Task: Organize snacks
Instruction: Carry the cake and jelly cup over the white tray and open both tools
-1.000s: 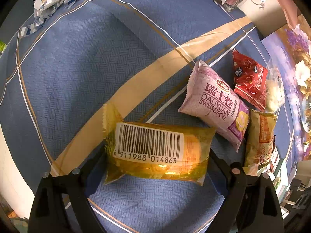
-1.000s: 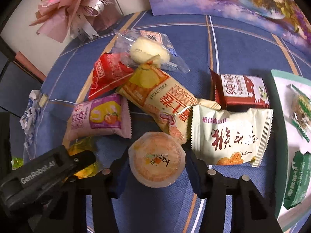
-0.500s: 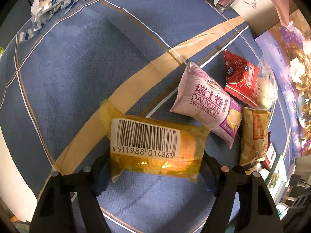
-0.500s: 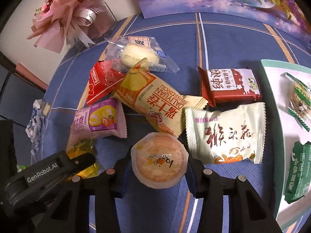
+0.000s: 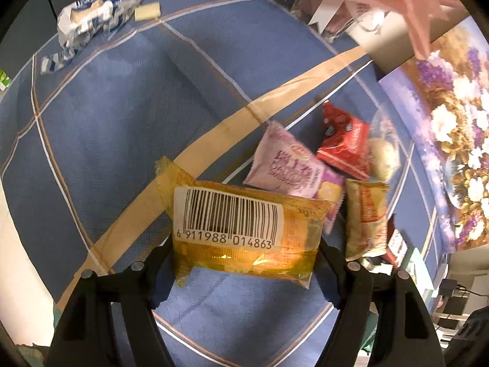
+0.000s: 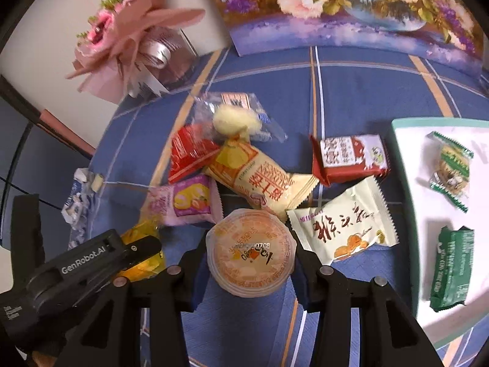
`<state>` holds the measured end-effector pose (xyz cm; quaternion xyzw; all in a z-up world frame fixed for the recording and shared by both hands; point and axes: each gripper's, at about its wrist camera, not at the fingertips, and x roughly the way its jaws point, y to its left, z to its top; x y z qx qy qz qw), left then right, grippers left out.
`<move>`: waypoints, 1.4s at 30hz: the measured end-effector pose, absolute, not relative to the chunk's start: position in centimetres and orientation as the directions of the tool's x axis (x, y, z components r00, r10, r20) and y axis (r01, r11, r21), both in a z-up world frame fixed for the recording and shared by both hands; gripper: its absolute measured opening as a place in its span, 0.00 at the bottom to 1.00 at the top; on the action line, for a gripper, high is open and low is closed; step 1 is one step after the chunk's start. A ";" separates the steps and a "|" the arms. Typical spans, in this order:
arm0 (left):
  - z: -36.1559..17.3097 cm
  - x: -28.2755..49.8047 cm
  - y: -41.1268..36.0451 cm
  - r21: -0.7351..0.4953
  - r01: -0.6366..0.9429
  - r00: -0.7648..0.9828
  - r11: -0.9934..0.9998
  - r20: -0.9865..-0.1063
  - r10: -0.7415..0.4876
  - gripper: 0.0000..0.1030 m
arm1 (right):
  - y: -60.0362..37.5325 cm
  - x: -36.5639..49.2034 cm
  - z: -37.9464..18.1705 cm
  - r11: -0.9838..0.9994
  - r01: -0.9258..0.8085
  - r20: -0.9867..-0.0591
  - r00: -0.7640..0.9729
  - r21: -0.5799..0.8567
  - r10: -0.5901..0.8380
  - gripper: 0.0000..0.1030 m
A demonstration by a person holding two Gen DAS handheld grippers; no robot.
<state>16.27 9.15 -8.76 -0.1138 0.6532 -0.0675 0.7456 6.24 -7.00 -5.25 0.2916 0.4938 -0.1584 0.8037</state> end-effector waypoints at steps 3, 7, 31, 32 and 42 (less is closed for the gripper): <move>-7.4 15.8 8.7 -0.267 -0.029 0.170 0.963 -0.951 -0.258 0.76 | -7.5 5.7 -4.0 0.776 0.541 -0.874 0.485 0.325 0.028 0.47; -5.9 15.0 7.8 -0.276 -0.004 0.199 0.961 -0.942 -0.269 0.76 | -8.3 4.8 -3.0 0.766 0.556 -0.869 0.494 0.324 0.009 0.47; -3.3 8.2 -3.0 -0.261 0.268 0.200 0.927 -0.926 -0.319 0.76 | -21.3 -5.9 -0.2 0.506 0.767 -0.839 0.525 0.394 -0.143 0.47; -3.3 7.7 -3.7 -0.261 0.287 0.198 0.921 -0.925 -0.324 0.76 | -21.8 -6.5 -0.1 0.494 0.774 -0.838 0.525 0.397 -0.150 0.47; -4.4 3.6 -10.1 -0.264 0.434 0.139 0.861 -0.925 -0.354 0.76 | -26.4 -12.1 -0.2 0.372 0.825 -0.831 0.519 0.425 -0.201 0.47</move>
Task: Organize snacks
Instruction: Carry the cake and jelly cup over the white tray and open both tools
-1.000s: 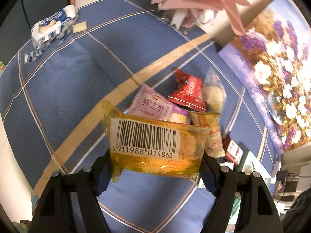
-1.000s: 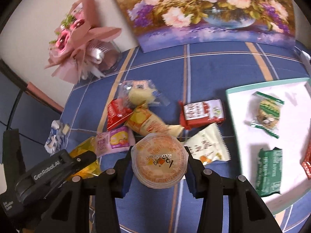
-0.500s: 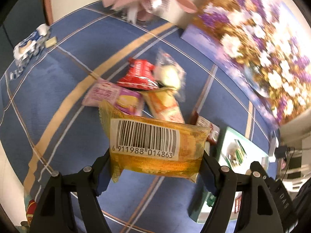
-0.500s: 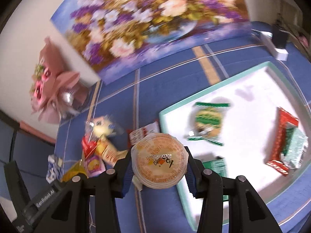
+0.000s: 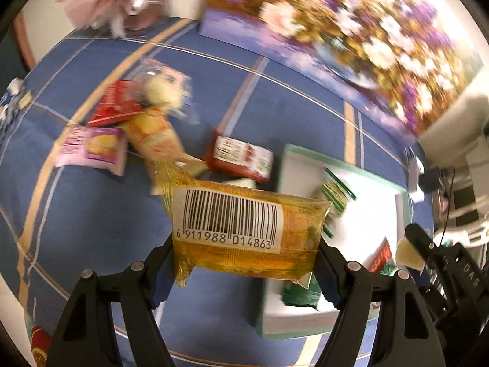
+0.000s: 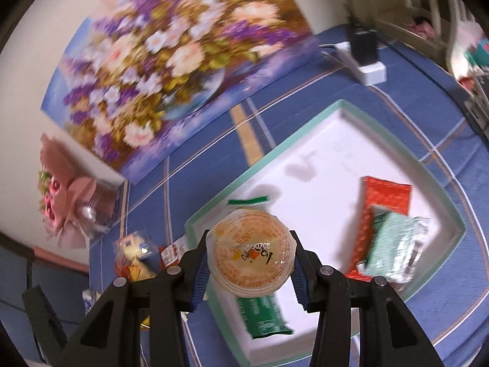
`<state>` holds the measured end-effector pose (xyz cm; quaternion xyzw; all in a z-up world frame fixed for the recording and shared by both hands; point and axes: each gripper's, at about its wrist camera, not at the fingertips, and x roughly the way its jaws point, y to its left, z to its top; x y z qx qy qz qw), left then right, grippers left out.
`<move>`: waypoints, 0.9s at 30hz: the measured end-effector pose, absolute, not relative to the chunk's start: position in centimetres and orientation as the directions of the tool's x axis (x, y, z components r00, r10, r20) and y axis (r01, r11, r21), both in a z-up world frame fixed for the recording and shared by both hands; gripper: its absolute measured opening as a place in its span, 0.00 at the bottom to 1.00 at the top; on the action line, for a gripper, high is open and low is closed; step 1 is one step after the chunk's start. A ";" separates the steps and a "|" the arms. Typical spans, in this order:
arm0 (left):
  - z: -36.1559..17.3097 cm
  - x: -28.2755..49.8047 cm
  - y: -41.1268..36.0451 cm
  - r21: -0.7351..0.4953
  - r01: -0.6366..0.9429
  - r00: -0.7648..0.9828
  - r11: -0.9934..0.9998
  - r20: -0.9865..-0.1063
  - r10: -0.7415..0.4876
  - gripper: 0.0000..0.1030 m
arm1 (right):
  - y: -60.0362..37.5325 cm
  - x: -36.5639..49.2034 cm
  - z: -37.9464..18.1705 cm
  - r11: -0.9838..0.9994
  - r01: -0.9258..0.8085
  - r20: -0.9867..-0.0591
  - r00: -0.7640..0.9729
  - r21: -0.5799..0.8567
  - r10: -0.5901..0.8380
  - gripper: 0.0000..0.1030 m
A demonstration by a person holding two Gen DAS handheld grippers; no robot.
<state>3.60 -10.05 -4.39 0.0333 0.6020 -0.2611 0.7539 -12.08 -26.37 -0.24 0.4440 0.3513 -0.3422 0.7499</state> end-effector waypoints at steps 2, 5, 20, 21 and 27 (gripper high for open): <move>-4.7 2.8 -11.3 -0.259 0.462 0.132 0.849 -0.926 -0.354 0.76 | -27.1 -13.1 -0.3 0.353 0.832 -0.830 0.517 0.428 -0.210 0.47; -5.4 1.8 -13.0 -0.229 0.498 0.132 0.836 -0.933 -0.334 0.76 | -28.0 -14.3 -0.5 0.327 0.838 -0.828 0.516 0.437 -0.217 0.47; -6.7 -0.8 -19.1 -0.157 0.605 0.156 0.781 -0.938 -0.310 0.76 | -31.7 -17.4 -1.8 0.260 0.870 -0.843 0.479 0.419 -0.243 0.47; -6.7 -0.9 -19.4 -0.155 0.609 0.157 0.778 -0.938 -0.310 0.76 | -31.9 -17.4 -1.9 0.261 0.872 -0.845 0.475 0.415 -0.246 0.47; -6.9 -1.3 -20.7 -0.135 0.626 0.172 0.768 -0.937 -0.305 0.76 | -32.5 -17.4 -2.6 0.260 0.876 -0.849 0.467 0.406 -0.246 0.47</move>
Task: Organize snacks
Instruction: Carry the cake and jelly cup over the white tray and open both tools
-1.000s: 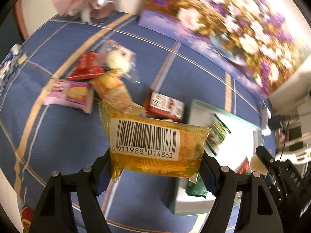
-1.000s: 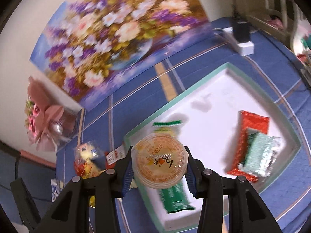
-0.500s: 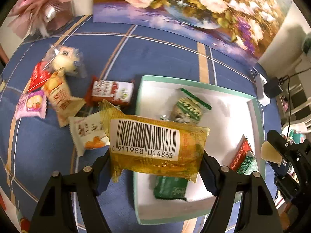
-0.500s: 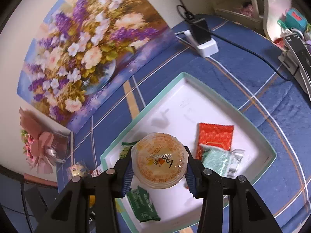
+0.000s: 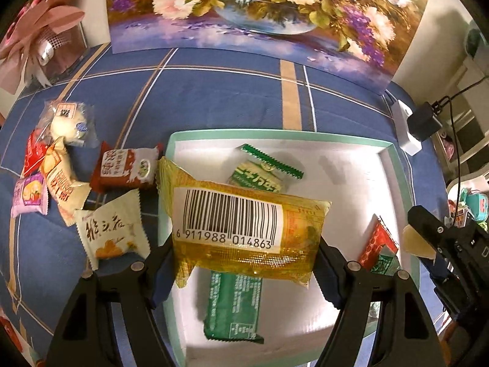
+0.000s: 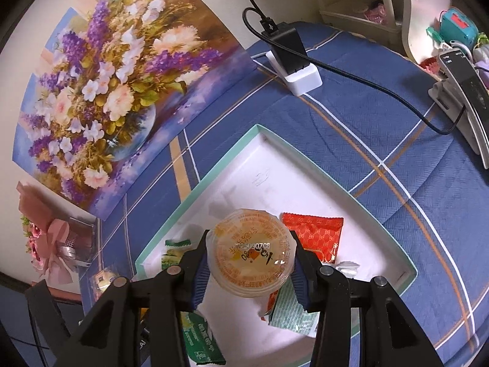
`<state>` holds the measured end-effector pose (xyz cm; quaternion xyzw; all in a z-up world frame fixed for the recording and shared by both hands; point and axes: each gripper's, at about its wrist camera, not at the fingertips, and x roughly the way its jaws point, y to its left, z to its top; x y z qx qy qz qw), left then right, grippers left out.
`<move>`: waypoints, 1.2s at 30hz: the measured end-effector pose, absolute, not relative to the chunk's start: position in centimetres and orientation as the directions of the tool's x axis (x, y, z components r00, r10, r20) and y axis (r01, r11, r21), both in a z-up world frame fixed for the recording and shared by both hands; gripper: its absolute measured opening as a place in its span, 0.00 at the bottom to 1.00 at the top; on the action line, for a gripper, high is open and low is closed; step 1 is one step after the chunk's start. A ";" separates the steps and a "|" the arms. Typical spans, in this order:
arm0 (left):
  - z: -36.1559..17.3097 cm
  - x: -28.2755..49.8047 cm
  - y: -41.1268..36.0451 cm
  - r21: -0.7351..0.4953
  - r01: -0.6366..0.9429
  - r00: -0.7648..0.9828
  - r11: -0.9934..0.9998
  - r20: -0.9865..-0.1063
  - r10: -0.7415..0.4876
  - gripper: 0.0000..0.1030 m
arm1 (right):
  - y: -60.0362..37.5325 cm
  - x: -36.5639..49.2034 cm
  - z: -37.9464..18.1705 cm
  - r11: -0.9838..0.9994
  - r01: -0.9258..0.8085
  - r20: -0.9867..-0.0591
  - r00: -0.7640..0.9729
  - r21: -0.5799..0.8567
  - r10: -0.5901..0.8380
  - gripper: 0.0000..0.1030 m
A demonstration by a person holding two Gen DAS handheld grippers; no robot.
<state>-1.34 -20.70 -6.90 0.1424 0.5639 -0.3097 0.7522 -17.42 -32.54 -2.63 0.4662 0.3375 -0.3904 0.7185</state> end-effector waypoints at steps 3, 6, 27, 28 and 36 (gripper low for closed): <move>-7.0 -1.3 -21.1 -0.135 0.628 0.175 0.766 -0.935 -0.308 0.76 | -32.6 -17.3 -2.9 0.262 0.879 -0.852 0.460 0.399 -0.248 0.47; -7.1 -1.3 -21.3 -0.132 0.632 0.176 0.764 -0.935 -0.308 0.76 | -32.7 -17.1 -3.0 0.268 0.880 -0.855 0.456 0.391 -0.247 0.47; -6.9 -1.2 -21.4 -0.176 0.636 0.130 0.751 -0.935 -0.330 0.89 | -31.8 -15.4 -3.4 0.331 0.879 -0.874 0.429 0.344 -0.230 0.49; -6.8 -1.2 -21.4 -0.178 0.637 0.132 0.750 -0.934 -0.333 0.91 | -31.8 -15.4 -3.4 0.332 0.878 -0.873 0.429 0.343 -0.231 0.49; -6.3 -0.7 -21.1 -0.172 0.617 0.147 0.768 -0.934 -0.327 0.91 | -31.5 -15.0 -3.0 0.353 0.875 -0.870 0.428 0.332 -0.244 0.49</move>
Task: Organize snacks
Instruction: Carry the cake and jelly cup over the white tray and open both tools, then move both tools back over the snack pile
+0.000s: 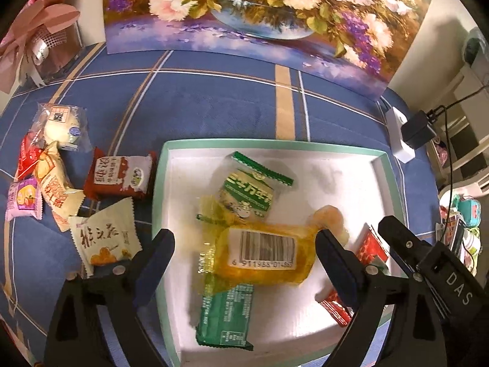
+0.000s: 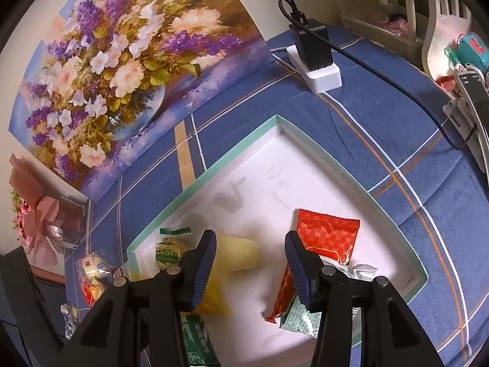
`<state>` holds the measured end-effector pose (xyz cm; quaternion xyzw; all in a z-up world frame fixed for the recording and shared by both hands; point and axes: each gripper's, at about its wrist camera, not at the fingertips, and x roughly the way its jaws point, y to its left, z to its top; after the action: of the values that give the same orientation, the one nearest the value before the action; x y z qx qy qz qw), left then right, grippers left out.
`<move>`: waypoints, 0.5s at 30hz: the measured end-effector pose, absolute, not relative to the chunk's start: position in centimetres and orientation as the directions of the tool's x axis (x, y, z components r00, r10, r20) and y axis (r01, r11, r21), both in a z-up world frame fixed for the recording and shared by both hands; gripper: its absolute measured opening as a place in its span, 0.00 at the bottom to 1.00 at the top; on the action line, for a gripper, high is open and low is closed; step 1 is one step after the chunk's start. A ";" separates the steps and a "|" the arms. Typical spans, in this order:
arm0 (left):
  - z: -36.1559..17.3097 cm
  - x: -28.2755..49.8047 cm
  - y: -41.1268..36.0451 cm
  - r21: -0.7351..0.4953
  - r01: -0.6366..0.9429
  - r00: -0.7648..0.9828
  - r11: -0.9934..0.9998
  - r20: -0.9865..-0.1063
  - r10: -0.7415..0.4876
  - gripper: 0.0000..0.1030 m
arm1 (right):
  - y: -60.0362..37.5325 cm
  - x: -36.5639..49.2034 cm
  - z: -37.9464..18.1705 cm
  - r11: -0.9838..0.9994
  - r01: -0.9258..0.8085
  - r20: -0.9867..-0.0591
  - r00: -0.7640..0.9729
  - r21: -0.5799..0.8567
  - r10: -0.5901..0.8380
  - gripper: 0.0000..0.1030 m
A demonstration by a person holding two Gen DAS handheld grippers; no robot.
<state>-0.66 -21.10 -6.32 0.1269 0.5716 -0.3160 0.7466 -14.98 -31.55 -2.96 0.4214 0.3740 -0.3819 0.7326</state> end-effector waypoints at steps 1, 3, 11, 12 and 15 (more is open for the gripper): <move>-6.3 -0.5 -21.0 -0.167 0.608 0.151 0.776 -0.935 -0.320 0.91 | -31.5 -14.9 -3.0 0.355 0.876 -0.872 0.425 0.327 -0.244 0.49; -6.5 -0.1 -20.7 -0.160 0.592 0.153 0.790 -0.940 -0.306 0.91 | -31.5 -14.7 -3.1 0.358 0.879 -0.877 0.413 0.315 -0.243 0.51; -6.9 2.0 -19.0 -0.125 0.496 0.193 0.860 -0.949 -0.249 1.00 | -31.2 -14.1 -3.5 0.371 0.889 -0.894 0.374 0.270 -0.247 0.64; -6.9 2.1 -18.8 -0.118 0.487 0.201 0.866 -0.949 -0.242 1.00 | -31.2 -14.0 -3.5 0.373 0.891 -0.895 0.367 0.261 -0.252 0.67; -6.9 2.7 -18.3 -0.111 0.467 0.216 0.877 -0.948 -0.234 1.00 | -31.0 -13.8 -3.7 0.380 0.890 -0.895 0.364 0.252 -0.259 0.75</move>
<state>2.66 -18.26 -6.89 0.0997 0.5837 -0.2268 0.7732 -13.82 -31.03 -3.72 0.3922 0.4023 -0.3952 0.7268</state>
